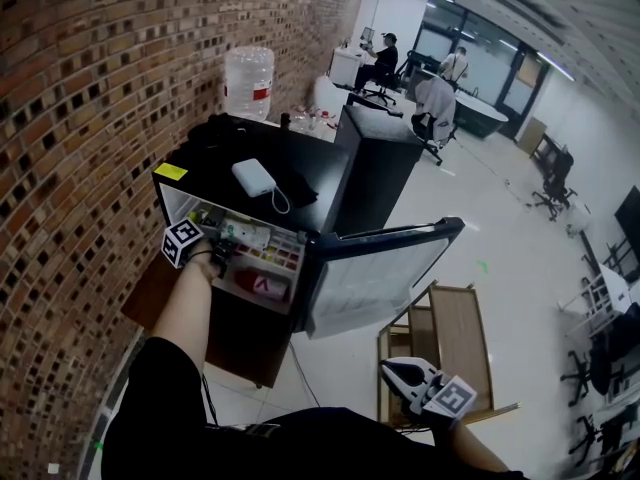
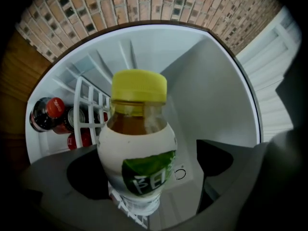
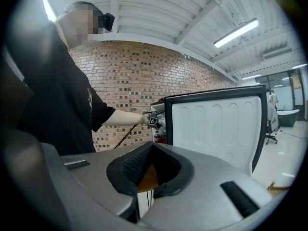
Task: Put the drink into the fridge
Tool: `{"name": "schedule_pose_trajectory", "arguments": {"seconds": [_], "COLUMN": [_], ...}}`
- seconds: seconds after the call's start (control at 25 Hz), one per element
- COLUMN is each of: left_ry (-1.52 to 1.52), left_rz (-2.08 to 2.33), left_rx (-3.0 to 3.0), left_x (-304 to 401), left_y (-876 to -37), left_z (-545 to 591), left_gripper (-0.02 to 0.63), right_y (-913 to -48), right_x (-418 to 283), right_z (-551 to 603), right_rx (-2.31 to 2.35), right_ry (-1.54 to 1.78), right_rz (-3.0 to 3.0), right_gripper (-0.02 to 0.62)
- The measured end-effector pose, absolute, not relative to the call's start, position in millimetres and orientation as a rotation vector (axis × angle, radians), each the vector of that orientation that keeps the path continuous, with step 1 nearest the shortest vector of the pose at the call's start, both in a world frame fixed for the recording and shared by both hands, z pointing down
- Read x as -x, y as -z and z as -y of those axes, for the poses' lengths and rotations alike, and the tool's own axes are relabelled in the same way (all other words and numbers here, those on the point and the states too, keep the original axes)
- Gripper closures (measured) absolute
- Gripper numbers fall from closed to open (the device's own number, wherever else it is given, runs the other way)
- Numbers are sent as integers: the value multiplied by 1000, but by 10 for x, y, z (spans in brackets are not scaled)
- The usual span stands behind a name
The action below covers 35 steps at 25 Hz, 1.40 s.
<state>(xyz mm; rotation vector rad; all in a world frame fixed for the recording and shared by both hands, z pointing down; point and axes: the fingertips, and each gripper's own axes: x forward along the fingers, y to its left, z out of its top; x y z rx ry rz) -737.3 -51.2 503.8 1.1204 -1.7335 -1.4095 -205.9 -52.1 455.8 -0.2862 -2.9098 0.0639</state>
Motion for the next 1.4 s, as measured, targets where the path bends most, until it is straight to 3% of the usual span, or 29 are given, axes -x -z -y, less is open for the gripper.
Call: {"name": "schedule_pose_trajectory", "arguments": {"seconds": [0.28, 0.48, 0.64, 0.92, 1.4], "left_ry": [1405, 1077, 1111, 1062, 1073], "left_rz": [1835, 2012, 1999, 2074, 2083], "left_rx": [-1121, -1012, -1151, -1361, -1416], "left_x": [7430, 7374, 7331, 7170, 6954], "left_y": [-4958, -5264, -5102, -4751, -4812], "left_z": [473, 480, 509, 388, 68], "left_gripper": [51, 56, 20, 80, 80], "right_y": [-4574, -4596, -4614, -4628, -4691], "right_x": [2044, 2001, 1951, 1926, 1878], "right_z": [526, 522, 527, 512, 462], "right_rx": [283, 279, 263, 283, 355], "right_ry": [-68, -65, -70, -68, -92], "right_rz": [2899, 2894, 2892, 2898, 2898], "right_gripper": [605, 605, 606, 606, 604]}}
